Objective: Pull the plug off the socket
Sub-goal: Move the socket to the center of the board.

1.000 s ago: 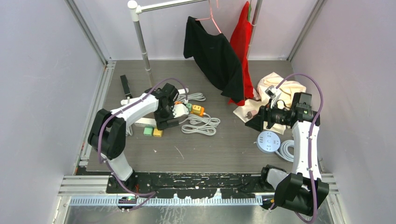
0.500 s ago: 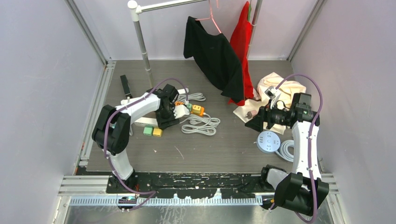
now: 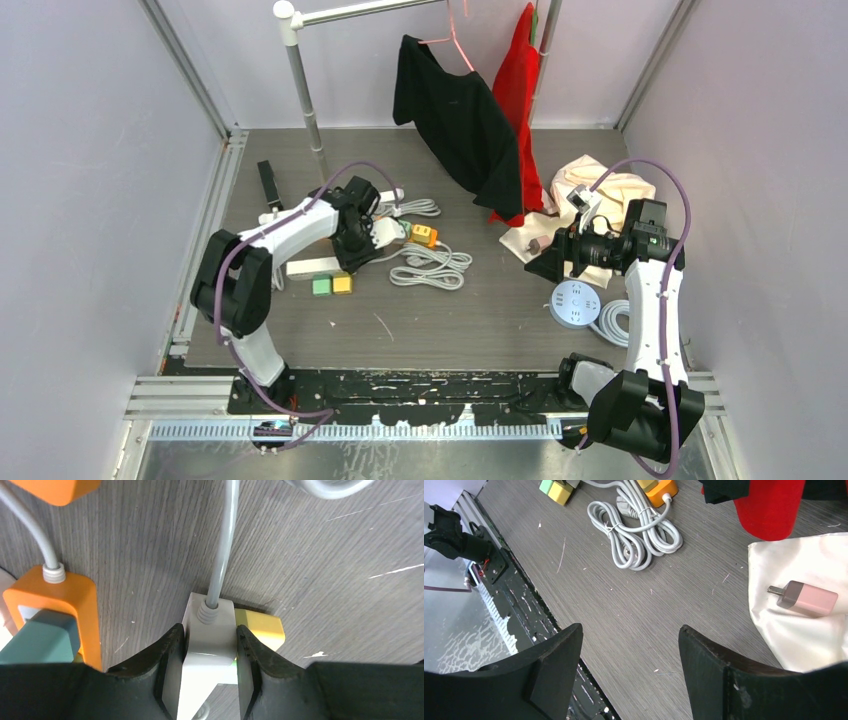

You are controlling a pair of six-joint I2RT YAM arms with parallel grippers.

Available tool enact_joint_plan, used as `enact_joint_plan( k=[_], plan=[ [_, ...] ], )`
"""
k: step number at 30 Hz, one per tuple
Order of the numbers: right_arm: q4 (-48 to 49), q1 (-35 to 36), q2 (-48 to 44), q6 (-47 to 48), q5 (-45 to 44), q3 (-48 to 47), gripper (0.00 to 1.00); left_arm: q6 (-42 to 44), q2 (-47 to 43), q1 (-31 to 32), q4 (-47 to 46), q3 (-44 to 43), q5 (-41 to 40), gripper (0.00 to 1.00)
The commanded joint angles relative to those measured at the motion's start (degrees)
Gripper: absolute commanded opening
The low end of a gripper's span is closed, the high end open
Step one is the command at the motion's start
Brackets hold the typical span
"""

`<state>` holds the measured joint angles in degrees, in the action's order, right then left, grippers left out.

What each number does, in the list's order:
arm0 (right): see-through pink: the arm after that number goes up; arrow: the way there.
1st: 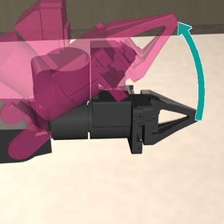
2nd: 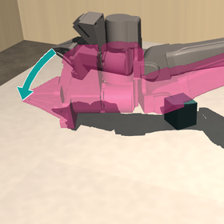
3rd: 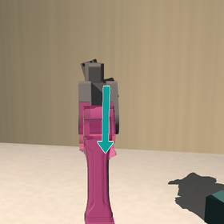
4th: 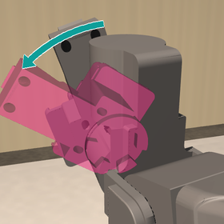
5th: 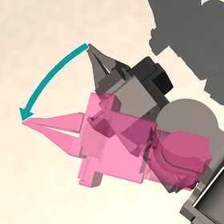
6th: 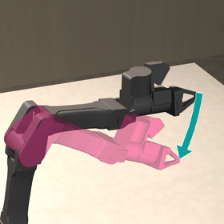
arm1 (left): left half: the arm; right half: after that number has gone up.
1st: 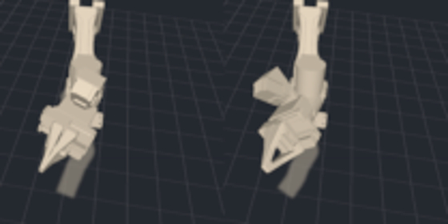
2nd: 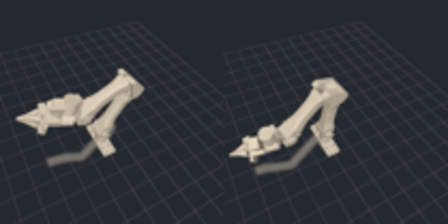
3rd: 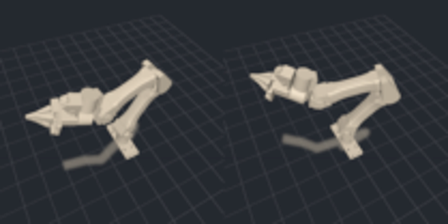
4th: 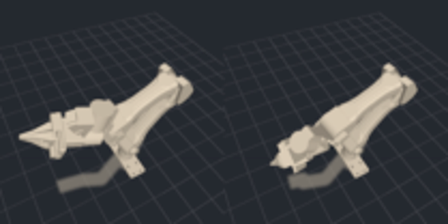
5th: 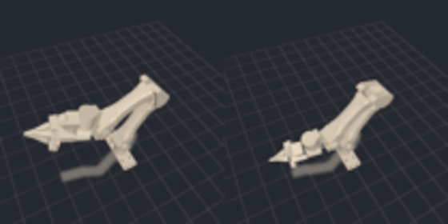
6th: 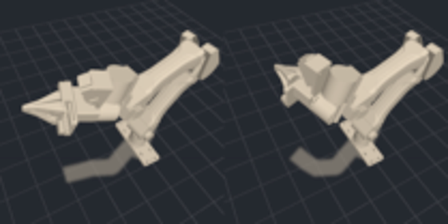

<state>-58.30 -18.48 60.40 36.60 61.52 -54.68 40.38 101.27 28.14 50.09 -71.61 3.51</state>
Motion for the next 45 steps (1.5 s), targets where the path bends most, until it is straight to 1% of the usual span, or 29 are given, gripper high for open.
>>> enact_joint_plan(
  k=[1, 6, 8, 10, 12, 15, 17, 19, 20, 22, 23, 24, 26, 29, 32, 36, 39, 41, 45],
  plan=[
    [0.31, 0.2, -0.78, 0.93, 1.15, -0.51, 0.75, -8.01, -7.05, 1.57, -0.29, -1.72, 5.81, 0.0],
    [0.3, 0.15, -1.02, 1.01, 1.4, -0.52, 0.75, -22.92, -9.79, 1.94, 1.35, -1.61, 14.7, 0.0],
    [0.21, 0.19, -1.07, 0.99, 1.58, -0.49, 0.75, -27.27, -10.08, 2.59, 2.22, -1.1, 18.33, 0.0],
    [0.21, 0.2, -1.04, 1.0, 1.7, -0.45, 0.75, -31.18, -10.55, 3.85, 1.11, 0.63, 21.2, 0.0],
    [0.21, 0.2, -1.08, 1.05, 1.85, -0.43, 0.75, -35.34, -11.4, 4.44, -1.92, 2.99, 25.51, 0.0],
    [0.24, 0.2, -1.01, 1.15, 2.54, -0.06, 0.75, -44.12, -12.86, 4.52, -13.25, 8.68, 35.64, 0.0],
    [0.21, 0.2, -0.92, 1.51, 4.17, 0.45, 0.75, -52.0, -13.33, 4.53, -23.33, 13.24, 41.35, 0.0],
    [0.27, 0.2, -1.0, 1.93, 5.21, 0.91, 0.75, -60.63, -13.43, 4.55, -34.55, 18.45, 45.03, 0.0],
    [0.34, 0.19, -1.0, 2.0, 5.47, 1.04, 0.75, -65.73, -13.58, 4.55, -39.66, 20.55, 45.61, 0.0],
    [0.38, 0.33, -0.7, 2.12, 5.54, 1.15, 0.75, -74.98, -13.89, 4.64, -51.97, 25.44, 45.86, 0.0],
    [0.45, 0.49, -0.57, 2.07, 5.54, 1.15, 0.75, -79.91, -13.83, 4.64, -60.65, 27.96, 45.43, 0.0],
    [0.42, 0.59, -0.39, 2.09, 5.53, 1.15, 0.75, -84.78, -13.66, 4.83, -67.86, 30.67, 44.29, 0.0],
    [0.56, 0.84, -0.18, 2.03, 5.43, 1.25, 0.75, -92.27, -12.76, 5.68, -78.74, 34.69, 41.48, 0.0],
    [0.88, 1.1, 0.02, 2.04, 5.54, 1.6, 0.75, -100.44, -10.83, 8.74, -93.07, 39.71, 33.5, 0.0],
    [1.6, 1.8, 0.28, 1.55, 5.63, 1.91, 0.75, -106.01, -6.75, 12.91, -103.83, 42.01, 25.64, 0.0],
    [2.6, 2.86, 0.67, 0.77, 5.63, 2.48, 0.75, -111.47, 0.11, 15.57, -116.16, 42.23, 19.18, 0.0],
    [3.13, 3.79, 0.93, 0.46, 5.41, 2.85, 0.75, -113.77, 4.67, 16.71, -123.21, 41.32, 16.93, 0.0],
    [3.4, 4.41, 1.16, 0.47, 4.96, 3.04, 0.75, -113.36, 5.91, 17.29, -124.03, 40.63, 16.13, 0.0],
    [3.96, 5.16, 1.28, 0.07, 4.57, 3.17, 0.75, -111.59, 4.98, 17.93, -119.12, 41.12, 12.65, 0.0]
  ],
)
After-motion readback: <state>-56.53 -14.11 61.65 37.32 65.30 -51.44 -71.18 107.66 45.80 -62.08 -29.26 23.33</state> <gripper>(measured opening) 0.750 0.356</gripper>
